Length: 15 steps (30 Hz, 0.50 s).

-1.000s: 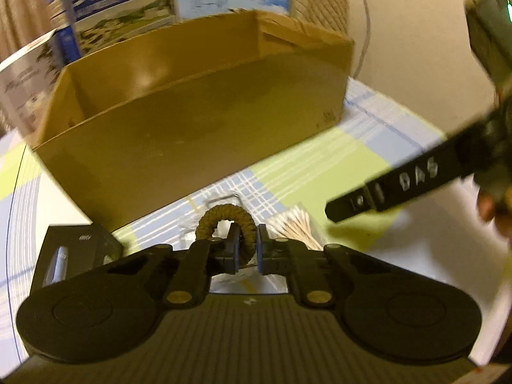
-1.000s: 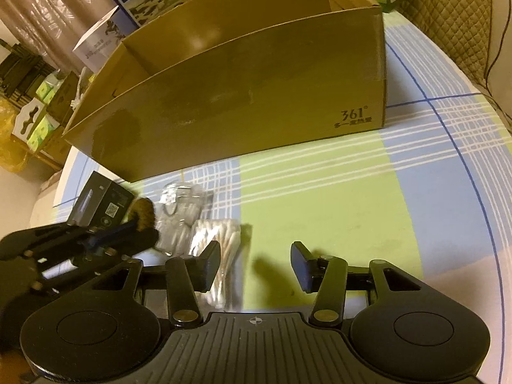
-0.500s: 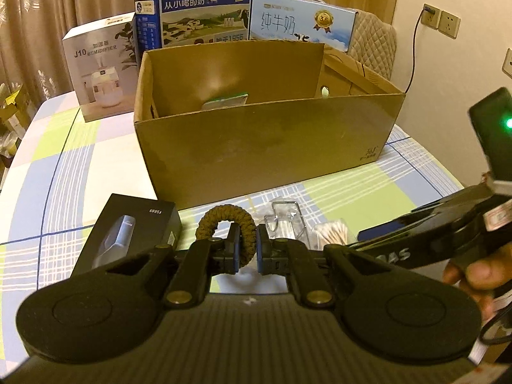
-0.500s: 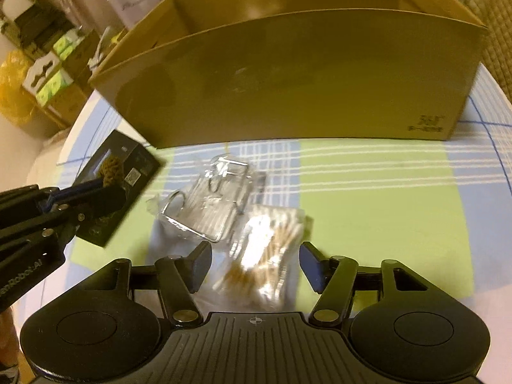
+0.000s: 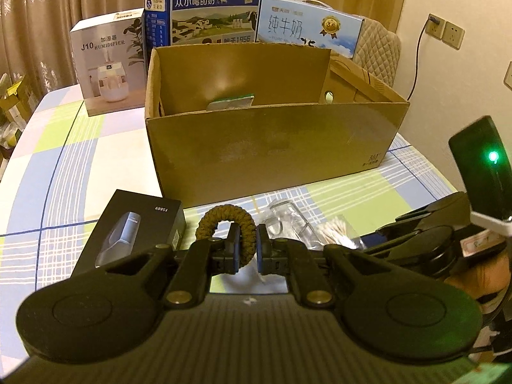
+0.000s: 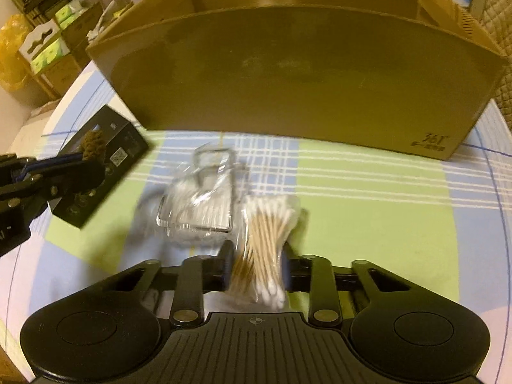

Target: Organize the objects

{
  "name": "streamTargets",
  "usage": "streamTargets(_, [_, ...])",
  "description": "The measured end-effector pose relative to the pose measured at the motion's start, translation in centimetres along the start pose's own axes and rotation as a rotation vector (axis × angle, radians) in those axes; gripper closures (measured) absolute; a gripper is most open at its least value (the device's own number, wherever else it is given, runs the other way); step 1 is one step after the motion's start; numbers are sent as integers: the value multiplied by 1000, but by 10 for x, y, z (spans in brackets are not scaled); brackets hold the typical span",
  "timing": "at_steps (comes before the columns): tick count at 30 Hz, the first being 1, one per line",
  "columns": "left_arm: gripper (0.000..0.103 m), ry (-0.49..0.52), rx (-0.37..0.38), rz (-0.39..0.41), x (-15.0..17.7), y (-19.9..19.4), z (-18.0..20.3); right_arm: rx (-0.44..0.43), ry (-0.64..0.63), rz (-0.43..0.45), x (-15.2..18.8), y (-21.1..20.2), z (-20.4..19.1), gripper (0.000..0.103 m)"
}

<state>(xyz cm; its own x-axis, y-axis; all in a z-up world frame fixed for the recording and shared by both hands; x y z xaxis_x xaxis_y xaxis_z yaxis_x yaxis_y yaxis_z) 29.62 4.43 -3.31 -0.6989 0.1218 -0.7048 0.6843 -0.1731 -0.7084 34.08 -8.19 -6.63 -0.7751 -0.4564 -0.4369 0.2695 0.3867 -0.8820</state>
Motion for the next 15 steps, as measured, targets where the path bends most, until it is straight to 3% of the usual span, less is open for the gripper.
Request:
streamTargets(6, [96, 9, 1, 2, 0, -1, 4, 34, 0, 47, -1, -17, 9, 85])
streamTargets(15, [96, 18, 15, 28, -7, -9, 14, -65, 83, 214, -15, -67, 26, 85])
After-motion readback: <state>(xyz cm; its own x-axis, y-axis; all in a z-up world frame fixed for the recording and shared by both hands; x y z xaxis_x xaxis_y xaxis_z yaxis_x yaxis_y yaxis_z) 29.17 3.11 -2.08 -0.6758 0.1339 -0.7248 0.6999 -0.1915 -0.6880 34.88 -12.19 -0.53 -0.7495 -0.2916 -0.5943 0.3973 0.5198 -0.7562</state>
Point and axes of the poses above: each gripper's, at about its wrist camera, not at the fingertips, and y roughly the way its jaws point, z to its right, x to its underside, the point moved 1 cm from there along y, roughly the way its jaws point, and after that the axes turned 4 degrees about y, right-handed, at the moved point
